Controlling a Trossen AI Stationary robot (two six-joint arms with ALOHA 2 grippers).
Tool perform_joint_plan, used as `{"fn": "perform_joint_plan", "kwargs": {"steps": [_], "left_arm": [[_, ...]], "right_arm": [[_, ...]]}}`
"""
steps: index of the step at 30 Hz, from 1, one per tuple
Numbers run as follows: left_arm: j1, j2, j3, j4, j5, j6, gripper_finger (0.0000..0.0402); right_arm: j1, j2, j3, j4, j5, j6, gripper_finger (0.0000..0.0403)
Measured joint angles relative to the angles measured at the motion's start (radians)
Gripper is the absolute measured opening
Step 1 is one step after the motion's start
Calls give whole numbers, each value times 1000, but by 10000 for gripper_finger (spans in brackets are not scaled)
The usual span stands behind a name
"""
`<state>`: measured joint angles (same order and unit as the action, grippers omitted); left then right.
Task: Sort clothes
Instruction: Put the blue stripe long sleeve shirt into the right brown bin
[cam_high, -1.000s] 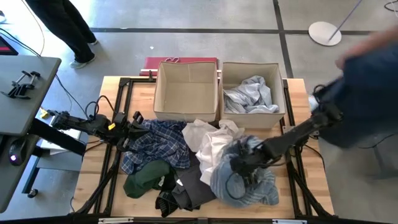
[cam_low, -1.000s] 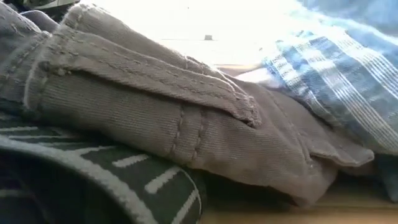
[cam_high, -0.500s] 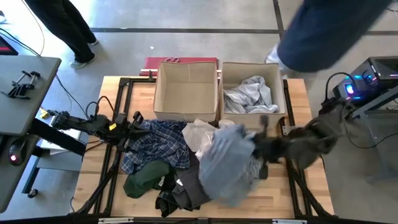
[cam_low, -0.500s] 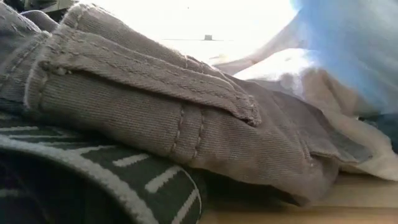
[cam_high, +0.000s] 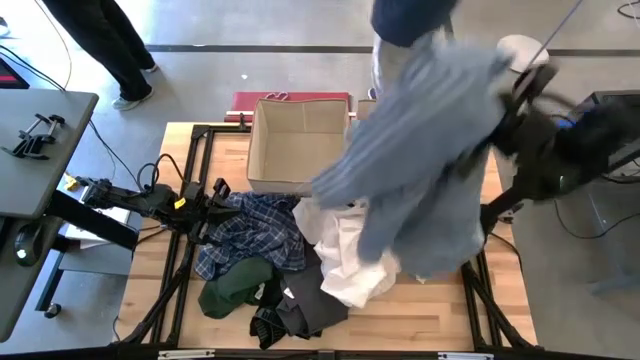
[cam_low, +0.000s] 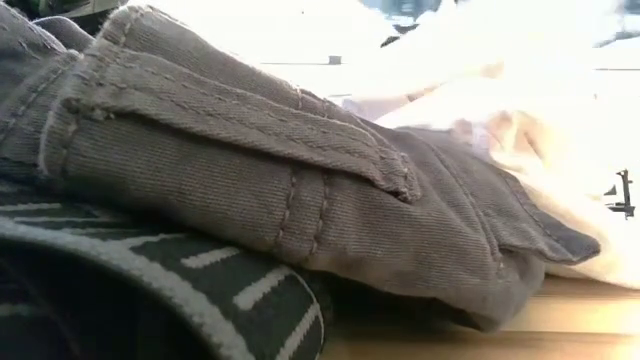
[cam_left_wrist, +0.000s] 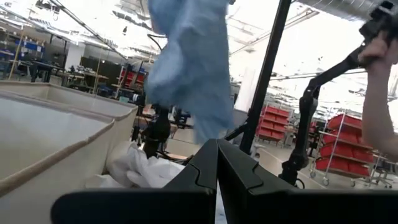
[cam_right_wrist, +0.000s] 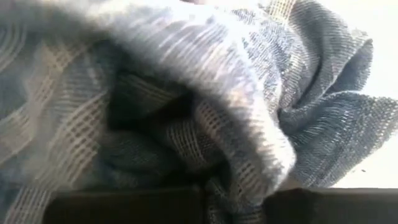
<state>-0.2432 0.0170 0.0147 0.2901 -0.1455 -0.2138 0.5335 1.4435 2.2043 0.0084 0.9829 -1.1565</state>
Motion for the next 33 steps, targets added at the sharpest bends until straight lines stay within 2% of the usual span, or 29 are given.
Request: {"fn": "perform_joint_plan", "kwargs": {"steps": [5, 8, 10, 13, 18, 20, 22, 26, 29, 33], "left_arm": [[0, 0, 0, 0, 0, 1, 0], [0, 0, 0, 0, 0, 2, 0], [0, 0, 0, 0, 0, 1, 0], [0, 0, 0, -1, 0, -1, 0], [0, 0, 0, -1, 0, -1, 0], [0, 0, 0, -1, 0, -1, 0], [0, 0, 0, -1, 0, -2, 0], [0, 0, 0, -1, 0, -2, 0], [0, 0, 0, -1, 0, -2, 0], [0, 0, 0, -1, 0, -2, 0]], "right_arm": [[-226, 0, 28, 232, -217, -49, 21], [-371, -2, 29, 228, -224, -26, 20], [-456, 0, 28, 161, -167, 7, 20], [-575, 0, 27, -93, -104, 142, 20], [-755, 3, 24, -745, -155, 490, 19], [-845, 5, 24, -996, -248, 658, 19], [-948, 6, 23, -1196, -390, 816, 19], [-1131, 1, -56, -1423, -700, 1024, 19], [-1211, 1, -191, -1466, -845, 1092, 19], [-1242, 2, -462, -1322, -930, 1097, 19]]}}
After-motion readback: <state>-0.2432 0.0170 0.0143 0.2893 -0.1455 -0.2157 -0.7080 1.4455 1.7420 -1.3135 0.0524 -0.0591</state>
